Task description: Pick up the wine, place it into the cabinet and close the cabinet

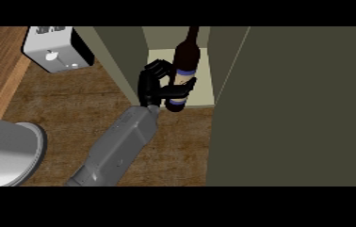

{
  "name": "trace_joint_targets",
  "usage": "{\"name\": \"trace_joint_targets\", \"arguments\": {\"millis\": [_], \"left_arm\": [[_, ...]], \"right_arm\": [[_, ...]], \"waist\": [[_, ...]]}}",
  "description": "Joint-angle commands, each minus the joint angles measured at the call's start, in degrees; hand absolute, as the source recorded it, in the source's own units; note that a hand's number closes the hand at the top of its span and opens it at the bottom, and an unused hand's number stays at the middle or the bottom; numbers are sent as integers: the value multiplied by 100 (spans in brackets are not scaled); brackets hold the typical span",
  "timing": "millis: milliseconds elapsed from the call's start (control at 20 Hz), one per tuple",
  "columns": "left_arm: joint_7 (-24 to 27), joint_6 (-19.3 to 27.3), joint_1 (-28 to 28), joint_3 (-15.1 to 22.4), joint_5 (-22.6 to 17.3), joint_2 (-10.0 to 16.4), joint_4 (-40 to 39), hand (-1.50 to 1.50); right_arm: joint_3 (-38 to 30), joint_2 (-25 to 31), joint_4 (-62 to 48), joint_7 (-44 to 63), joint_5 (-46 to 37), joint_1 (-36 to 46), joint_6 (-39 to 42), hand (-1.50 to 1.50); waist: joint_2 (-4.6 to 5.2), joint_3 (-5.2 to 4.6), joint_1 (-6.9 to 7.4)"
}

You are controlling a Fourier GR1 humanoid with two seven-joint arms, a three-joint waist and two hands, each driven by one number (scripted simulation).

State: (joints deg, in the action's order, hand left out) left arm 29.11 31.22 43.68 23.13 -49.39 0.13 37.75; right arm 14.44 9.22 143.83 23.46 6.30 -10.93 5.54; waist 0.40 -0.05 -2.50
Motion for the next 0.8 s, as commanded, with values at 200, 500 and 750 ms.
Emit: {"name": "trace_joint_targets", "arguments": {"millis": [200,500,750], "left_arm": [[-2,-112,955,-532,-139,-12,-787,150],[57,264,1585,-606,151,68,-1487,150],[248,881,1993,-616,433,52,-2230,150]], "right_arm": [[-171,113,895,162,742,-585,254,-150],[-300,-66,545,-22,806,-333,231,-150],[32,-104,740,122,586,-358,262,-150]], "waist": [[-17,8,10],[-10,11,45],[27,7,-86]]}}
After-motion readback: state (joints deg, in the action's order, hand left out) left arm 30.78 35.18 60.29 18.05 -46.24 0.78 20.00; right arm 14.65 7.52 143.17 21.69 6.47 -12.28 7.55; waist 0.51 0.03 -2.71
